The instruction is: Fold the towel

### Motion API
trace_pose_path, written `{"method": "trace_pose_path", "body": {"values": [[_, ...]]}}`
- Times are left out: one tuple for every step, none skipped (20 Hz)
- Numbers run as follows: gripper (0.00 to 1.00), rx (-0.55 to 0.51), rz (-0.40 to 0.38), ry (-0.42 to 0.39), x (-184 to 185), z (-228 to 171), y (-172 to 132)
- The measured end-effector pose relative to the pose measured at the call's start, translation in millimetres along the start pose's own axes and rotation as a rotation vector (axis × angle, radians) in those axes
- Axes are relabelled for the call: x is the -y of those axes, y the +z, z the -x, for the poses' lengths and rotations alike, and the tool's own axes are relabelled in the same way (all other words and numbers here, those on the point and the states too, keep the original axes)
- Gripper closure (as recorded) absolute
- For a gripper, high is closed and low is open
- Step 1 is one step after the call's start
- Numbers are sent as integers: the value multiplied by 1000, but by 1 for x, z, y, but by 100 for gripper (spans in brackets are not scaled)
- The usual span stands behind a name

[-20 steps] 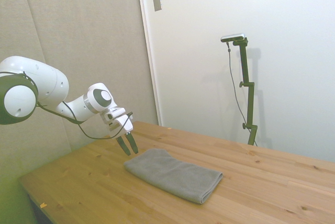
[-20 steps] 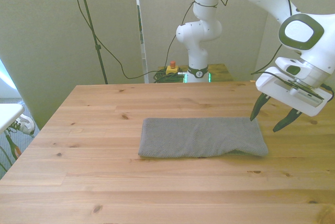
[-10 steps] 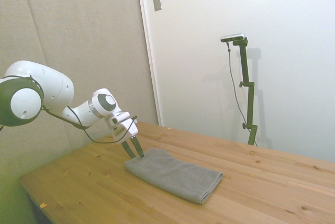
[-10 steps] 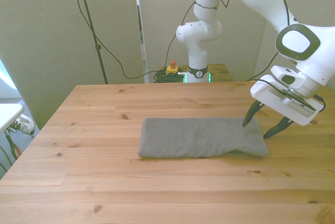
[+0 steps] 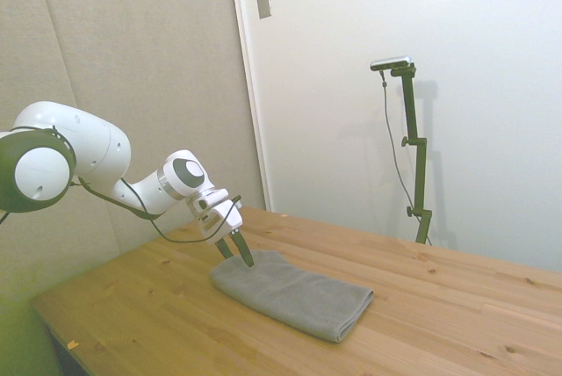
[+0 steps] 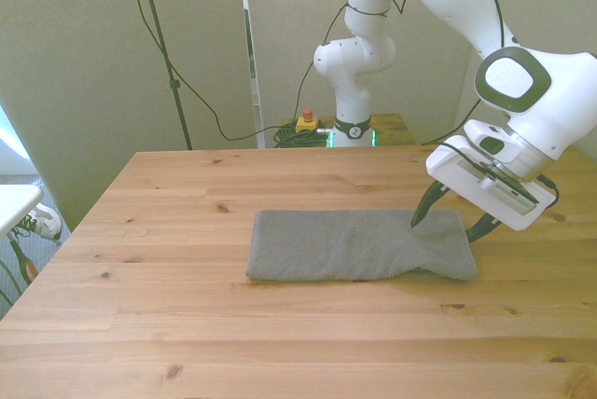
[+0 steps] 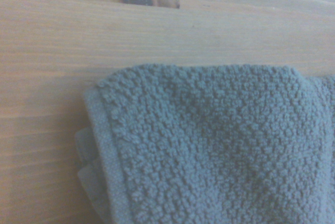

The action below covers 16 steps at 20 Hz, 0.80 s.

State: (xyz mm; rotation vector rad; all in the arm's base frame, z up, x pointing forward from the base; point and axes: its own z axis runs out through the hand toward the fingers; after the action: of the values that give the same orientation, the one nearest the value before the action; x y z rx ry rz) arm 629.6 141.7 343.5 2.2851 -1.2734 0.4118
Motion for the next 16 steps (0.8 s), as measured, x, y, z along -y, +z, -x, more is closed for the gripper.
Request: {"method": "trace_pose_path", "body": {"values": [[100, 1, -1, 1, 0, 0, 1], [100, 1, -3, 0, 0, 0, 2], [100, 2, -9, -2, 1, 1, 2], [100, 2, -13, -4, 1, 2, 2], [100, 3, -18, -6, 1, 3, 2], [100, 3, -22, -7, 1, 4, 2], [100, 4, -25, -9, 1, 5, 2], [100, 4, -27, -11, 1, 5, 2], [100, 5, -32, -13, 1, 7, 2], [100, 5, -39, -14, 2, 7, 1], [100, 5, -43, -16, 2, 8, 1], [100, 5, -46, -18, 3, 9, 0], [100, 4, -48, -19, 3, 10, -1], [100, 4, -51, -20, 3, 11, -3], [100, 4, -55, -21, 2, 11, -4], [100, 4, -58, -21, 1, 11, -6]]}}
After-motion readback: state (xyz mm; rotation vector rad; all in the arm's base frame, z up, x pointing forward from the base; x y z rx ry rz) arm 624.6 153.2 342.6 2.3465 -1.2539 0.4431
